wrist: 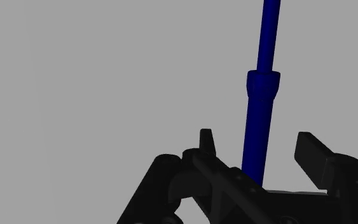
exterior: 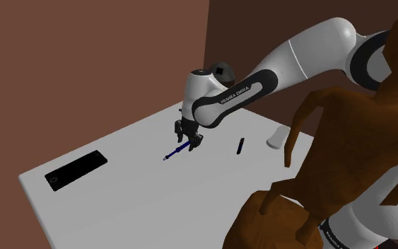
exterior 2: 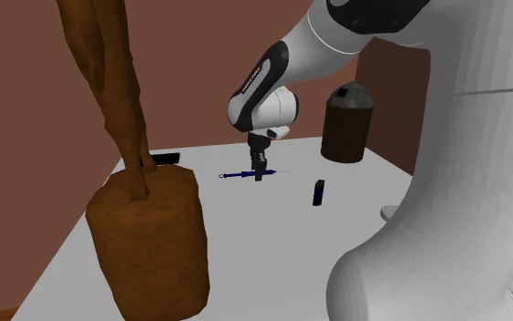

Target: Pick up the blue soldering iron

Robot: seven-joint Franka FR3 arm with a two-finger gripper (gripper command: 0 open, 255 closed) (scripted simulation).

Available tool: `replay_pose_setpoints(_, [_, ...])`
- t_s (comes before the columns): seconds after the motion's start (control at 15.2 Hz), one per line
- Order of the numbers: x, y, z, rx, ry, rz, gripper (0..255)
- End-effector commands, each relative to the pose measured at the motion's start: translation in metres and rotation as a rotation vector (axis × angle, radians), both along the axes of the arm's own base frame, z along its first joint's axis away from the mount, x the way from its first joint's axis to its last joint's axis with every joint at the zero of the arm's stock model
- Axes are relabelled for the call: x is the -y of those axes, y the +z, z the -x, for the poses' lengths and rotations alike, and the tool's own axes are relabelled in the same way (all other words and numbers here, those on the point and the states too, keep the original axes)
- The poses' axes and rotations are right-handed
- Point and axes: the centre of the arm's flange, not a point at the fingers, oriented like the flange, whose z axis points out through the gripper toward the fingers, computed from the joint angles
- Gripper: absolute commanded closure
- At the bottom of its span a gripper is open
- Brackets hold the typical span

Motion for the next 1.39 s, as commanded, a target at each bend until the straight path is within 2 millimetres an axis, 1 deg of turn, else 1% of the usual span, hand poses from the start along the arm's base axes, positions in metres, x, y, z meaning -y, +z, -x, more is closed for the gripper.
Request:
replay_pose_setpoints(0.0, [0.0, -0.002, 0.0, -0.001, 0.0, 0.0, 255])
replay_pose_setpoints(0.53, [0.0, -0.002, 0.0, -0.001, 0.0, 0.0, 255])
replay_pose_setpoints(1.32, [0.0, 0.062, 0.0, -0.001, 0.0, 0.0, 255])
